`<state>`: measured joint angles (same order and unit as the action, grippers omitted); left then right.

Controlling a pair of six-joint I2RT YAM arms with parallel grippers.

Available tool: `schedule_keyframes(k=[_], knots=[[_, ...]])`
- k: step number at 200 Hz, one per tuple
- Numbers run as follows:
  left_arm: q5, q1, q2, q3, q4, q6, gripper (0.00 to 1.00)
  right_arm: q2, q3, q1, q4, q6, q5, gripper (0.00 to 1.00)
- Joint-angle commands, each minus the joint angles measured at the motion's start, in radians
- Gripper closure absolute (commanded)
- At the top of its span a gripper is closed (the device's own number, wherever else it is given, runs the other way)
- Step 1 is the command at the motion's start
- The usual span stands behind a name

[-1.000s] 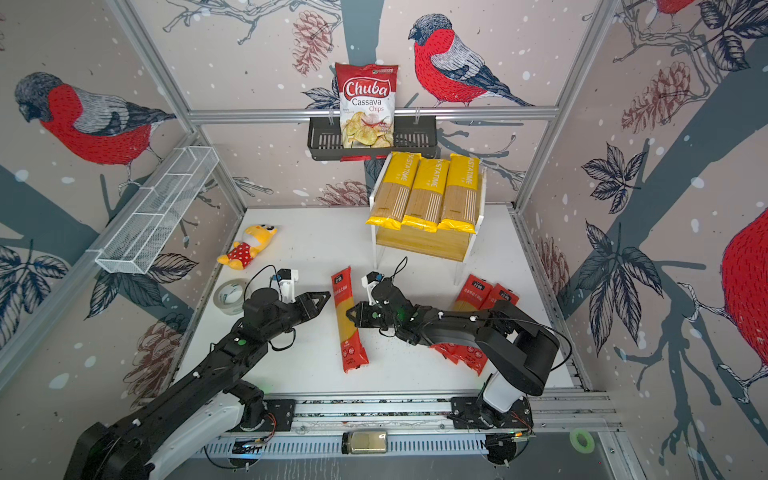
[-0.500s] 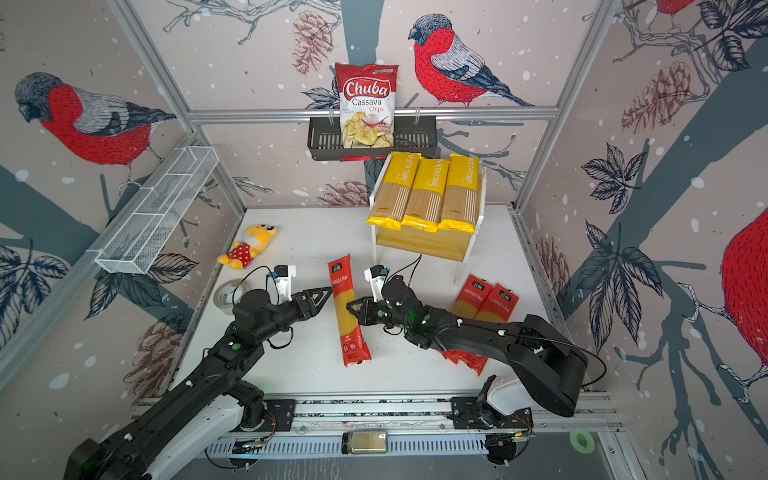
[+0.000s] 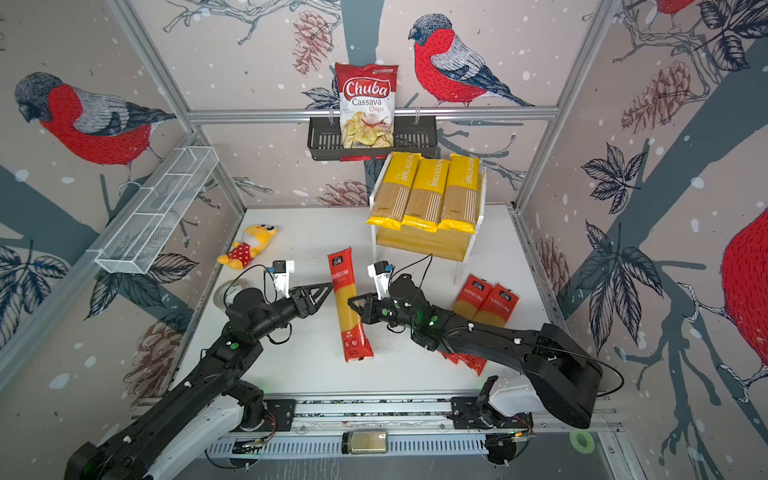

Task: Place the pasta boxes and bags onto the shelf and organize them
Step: 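Tip the red spaghetti pack upright with both grippers, then hold the upright red pack between both grippers and lift it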

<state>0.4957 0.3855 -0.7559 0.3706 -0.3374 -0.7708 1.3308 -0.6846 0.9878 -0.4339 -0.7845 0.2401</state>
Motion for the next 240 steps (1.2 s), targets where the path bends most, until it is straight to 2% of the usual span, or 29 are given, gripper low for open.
schedule_keyframes(k=[1, 131, 240], knots=[[0.052, -0.015, 0.004, -0.009, -0.088, 0.007, 0.27, -0.024, -0.006, 0.0, -0.156, 0.01, 0.022, 1.0], [0.14, -0.021, 0.002, -0.019, -0.176, 0.001, 0.24, -0.051, -0.002, -0.011, -0.213, 0.003, 0.071, 1.0], [0.216, -0.025, -0.04, -0.035, -0.316, -0.048, 0.22, -0.137, 0.026, -0.051, -0.216, 0.02, 0.125, 1.0]])
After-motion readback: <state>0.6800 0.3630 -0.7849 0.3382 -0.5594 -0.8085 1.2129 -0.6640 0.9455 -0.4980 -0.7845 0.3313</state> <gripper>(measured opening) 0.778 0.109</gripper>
